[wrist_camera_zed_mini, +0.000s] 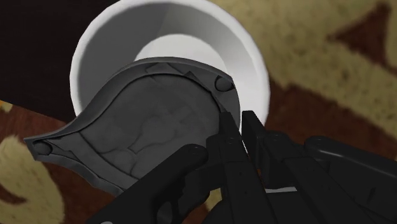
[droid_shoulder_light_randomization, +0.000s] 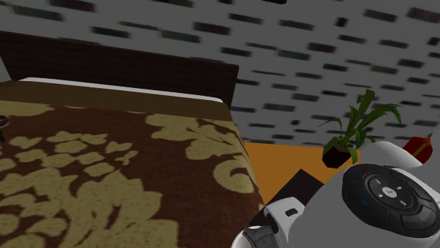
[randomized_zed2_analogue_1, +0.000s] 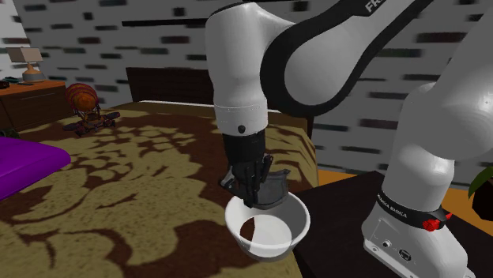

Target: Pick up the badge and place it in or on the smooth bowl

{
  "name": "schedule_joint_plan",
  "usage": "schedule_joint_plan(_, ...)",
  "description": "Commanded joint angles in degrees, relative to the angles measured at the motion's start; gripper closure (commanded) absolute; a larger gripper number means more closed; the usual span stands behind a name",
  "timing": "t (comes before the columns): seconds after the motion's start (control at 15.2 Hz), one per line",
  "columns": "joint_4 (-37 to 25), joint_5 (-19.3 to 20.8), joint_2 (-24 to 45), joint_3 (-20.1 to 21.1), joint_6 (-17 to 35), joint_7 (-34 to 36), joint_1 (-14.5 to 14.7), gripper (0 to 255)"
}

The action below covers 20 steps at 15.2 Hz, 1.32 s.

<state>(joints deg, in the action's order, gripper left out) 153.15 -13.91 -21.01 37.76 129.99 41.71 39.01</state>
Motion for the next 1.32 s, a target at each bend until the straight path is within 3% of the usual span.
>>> schedule_joint_plan(0.0,0.8,0.4,1.5,0.7,2.2,0.5,-0.4,255)
schedule_joint_plan(0.46,2.5,3.5,7.9,3.2,9.8,3.3,-2.6,255)
schedule_joint_plan(0.99,2.5,3.5,7.9,3.2,9.8,3.3,-2.5,255)
schedule_joint_plan(1.06,2.5,3.5,7.9,3.2,9.8,3.3,-2.5,0)
schedule_joint_plan(1.25,2.5,3.5,7.9,3.2,9.8,3.3,-2.5,0)
